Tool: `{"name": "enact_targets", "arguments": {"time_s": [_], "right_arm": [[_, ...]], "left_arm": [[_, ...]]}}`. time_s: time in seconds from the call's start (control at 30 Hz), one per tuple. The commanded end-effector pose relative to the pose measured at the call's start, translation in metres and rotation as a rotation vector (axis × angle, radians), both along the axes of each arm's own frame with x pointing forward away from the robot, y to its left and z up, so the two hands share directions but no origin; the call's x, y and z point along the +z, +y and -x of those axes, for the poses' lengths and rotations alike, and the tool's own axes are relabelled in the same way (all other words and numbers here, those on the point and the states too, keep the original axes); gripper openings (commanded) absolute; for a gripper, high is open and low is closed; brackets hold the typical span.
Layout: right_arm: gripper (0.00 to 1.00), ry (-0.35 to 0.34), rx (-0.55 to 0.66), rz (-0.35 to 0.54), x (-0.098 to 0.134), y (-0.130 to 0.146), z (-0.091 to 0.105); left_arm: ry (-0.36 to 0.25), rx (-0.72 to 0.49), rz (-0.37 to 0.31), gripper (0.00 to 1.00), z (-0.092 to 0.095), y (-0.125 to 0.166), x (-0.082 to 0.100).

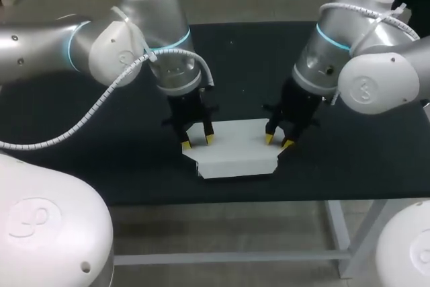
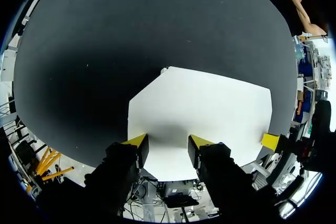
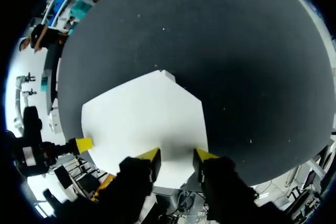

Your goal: Assemble the packaging by folding the flat box into shape, placing the metal phone stand inside, and closing the box properly

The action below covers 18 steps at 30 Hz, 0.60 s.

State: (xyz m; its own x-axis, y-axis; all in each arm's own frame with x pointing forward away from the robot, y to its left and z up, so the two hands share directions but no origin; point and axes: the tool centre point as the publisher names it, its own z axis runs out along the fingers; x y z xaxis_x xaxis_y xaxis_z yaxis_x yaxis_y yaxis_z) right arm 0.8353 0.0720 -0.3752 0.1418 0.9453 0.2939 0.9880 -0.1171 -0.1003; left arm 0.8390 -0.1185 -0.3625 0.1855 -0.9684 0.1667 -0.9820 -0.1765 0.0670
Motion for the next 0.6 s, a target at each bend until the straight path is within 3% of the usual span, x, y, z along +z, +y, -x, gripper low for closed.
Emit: {"name": "enact_targets", "arguments": {"time_s": [0.03, 0.07, 0.13, 0.2, 0.43, 0.6], "right_arm": [[0.48, 0.008, -0.002, 0.001, 0.0036, -0.0014, -0.0029], [0.50, 0.008, -0.002, 0.001, 0.0036, -0.0014, -0.0029], [0.65, 0.008, -0.002, 0.001, 0.0036, -0.0014, -0.0029], [0.69, 0.008, -0.002, 0.001, 0.0036, -0.0014, -0.0029], [0.50, 0.008, -0.002, 0.001, 0.0036, -0.0014, -0.0029], [0.47, 0.008, -0.002, 0.001, 0.0036, -0.0014, -0.0029]], "left_arm": [[0.006, 0.000, -0.006, 0.58, -0.0026, -0.0008, -0.0014], [0.006, 0.000, -0.006, 0.53, -0.0026, -0.0008, -0.0014], [0.006, 0.000, -0.006, 0.54, -0.0026, -0.0008, -0.0014], [0.006, 0.000, -0.006, 0.54, -0.0026, -0.0008, -0.0014], [0.006, 0.000, -0.006, 0.50, -0.0026, -0.0008, -0.0014], [0.006, 0.000, -0.006, 0.46, -0.0026, -0.0008, -0.0014]]}}
